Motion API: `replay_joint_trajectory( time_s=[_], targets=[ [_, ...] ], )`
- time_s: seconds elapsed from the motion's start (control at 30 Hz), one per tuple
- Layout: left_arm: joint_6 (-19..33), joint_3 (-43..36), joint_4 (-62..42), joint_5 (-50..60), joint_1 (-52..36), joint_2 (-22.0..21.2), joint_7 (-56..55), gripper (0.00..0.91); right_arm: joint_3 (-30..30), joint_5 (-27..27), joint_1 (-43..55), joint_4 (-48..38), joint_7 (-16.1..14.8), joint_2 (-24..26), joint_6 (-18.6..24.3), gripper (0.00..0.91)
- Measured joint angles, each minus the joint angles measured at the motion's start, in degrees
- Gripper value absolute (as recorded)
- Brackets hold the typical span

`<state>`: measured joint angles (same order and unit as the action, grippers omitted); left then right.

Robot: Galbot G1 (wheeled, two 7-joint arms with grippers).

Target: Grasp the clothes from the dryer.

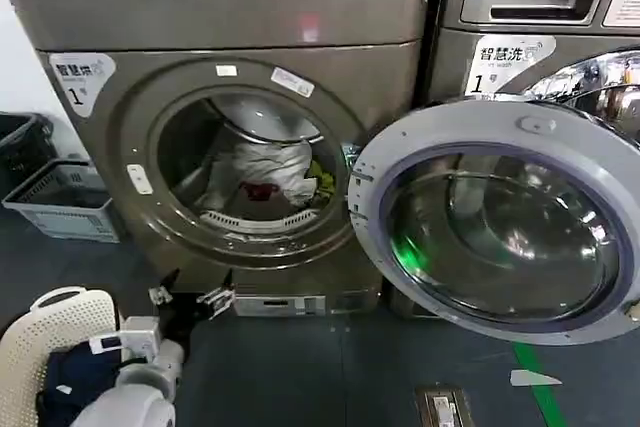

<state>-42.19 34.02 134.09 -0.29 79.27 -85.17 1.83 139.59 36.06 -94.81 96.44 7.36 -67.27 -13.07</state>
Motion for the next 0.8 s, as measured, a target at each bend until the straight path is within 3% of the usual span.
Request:
replay_joint_trajectory(
  time_s=[0.8],
  targets=[
    [0.0, 0.0, -0.6, 0.0, -0.1, -0.2, 0.5, 0.907, -0.4, -0.1, 0.4, -0.1, -0.2, 0.0, 0.2, 0.907]
  ],
)
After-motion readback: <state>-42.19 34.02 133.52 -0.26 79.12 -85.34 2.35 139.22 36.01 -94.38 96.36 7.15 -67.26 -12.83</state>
